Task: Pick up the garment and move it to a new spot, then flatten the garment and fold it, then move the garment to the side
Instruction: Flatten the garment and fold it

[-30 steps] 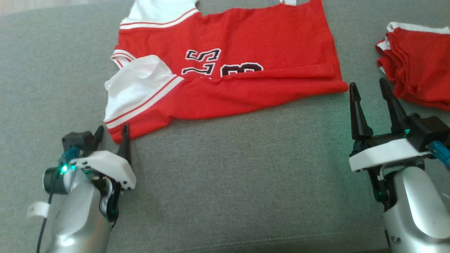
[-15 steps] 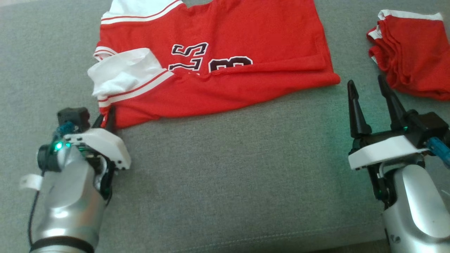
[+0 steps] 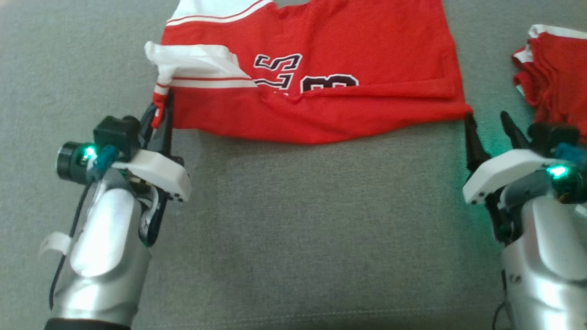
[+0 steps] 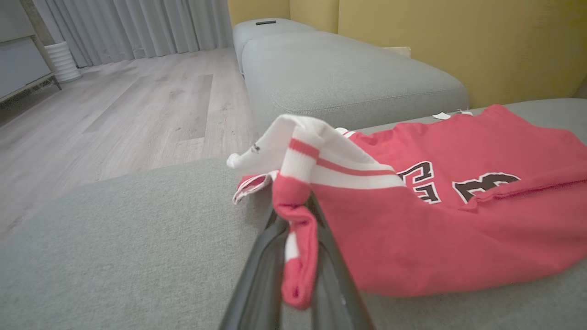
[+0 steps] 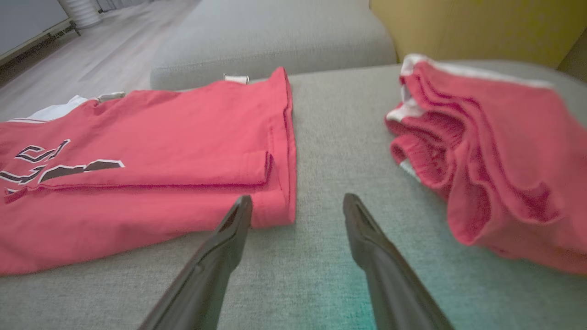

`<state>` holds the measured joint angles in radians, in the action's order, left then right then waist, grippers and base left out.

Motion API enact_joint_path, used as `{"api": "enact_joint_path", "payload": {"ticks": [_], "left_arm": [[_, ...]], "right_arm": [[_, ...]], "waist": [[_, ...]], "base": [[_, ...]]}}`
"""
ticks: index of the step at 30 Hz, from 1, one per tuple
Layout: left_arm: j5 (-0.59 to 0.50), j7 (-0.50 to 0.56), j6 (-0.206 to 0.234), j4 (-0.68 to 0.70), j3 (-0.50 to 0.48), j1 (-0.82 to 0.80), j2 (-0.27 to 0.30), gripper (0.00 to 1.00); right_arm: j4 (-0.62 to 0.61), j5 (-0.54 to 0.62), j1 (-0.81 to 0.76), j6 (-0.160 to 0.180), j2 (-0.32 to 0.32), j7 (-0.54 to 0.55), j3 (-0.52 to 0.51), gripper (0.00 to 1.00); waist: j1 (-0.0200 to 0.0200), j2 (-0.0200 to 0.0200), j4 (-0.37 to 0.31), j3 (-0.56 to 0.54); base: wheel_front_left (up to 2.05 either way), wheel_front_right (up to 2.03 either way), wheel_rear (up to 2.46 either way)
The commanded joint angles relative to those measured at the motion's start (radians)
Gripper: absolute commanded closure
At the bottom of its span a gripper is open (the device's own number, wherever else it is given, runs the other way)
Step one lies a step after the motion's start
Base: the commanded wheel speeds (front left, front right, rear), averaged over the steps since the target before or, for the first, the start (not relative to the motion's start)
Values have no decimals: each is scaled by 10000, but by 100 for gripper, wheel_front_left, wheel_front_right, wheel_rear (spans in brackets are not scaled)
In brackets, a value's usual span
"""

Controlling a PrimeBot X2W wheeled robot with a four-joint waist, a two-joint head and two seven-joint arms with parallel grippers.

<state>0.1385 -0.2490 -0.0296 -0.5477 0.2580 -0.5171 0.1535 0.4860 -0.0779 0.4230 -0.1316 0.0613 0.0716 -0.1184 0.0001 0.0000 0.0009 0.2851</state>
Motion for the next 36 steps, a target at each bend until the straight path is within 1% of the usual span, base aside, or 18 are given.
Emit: {"api": "enact_joint_path", "payload": {"ticks": [1,7,9,16,18,22,25,28,29,33,36], "left_arm": [[-91,-125,-83,460,-229,-92,315,100],[-288,-126,-214,849,-71,30,206,100],[-326,-127,-238,865,-39,64,169,100],[-388,-127,-275,825,-44,191,105,100],[-389,-127,-274,775,-85,237,120,100],[-386,-127,-217,632,-222,356,191,100],[-373,-127,-185,522,-346,481,293,100],[-353,-127,-154,465,-483,611,400,100],[-353,-127,-154,465,-483,611,400,100],[-323,-127,-133,508,-614,732,455,100],[-270,-127,-151,540,-683,878,440,100]], "right_arm": [[-23,-204,536,9,-91,98,5,0],[1709,-1494,1618,9,-107,453,-334,0],[2203,-1700,1902,9,-107,506,-302,0],[3782,-1077,2463,9,-109,1022,-452,1],[4023,-843,2533,9,-109,1015,-375,100],[3978,-470,2539,9,-109,530,8,100],[3624,-44,2406,9,-66,44,248,100],[3173,174,2198,9,145,-289,551,100],[3173,174,2198,9,145,-289,551,100],[2465,-19,1827,9,459,-456,951,100],[1942,-348,1395,9,647,-324,1150,100]], "waist": [[-1,0,115,81],[-1,0,435,205],[-1,0,505,210],[-1,0,572,91],[-1,0,529,4],[-1,0,370,-218],[-1,0,210,-427],[-1,0,55,-642],[-1,0,55,-642],[-1,0,-44,-876],[-1,0,-72,-1074]], "base": [[0,0,0],[0,0,0],[0,0,0],[0,0,0],[0,0,0],[0,0,0],[0,0,0],[0,0,0],[0,0,0],[0,0,0],[0,0,0]]}}
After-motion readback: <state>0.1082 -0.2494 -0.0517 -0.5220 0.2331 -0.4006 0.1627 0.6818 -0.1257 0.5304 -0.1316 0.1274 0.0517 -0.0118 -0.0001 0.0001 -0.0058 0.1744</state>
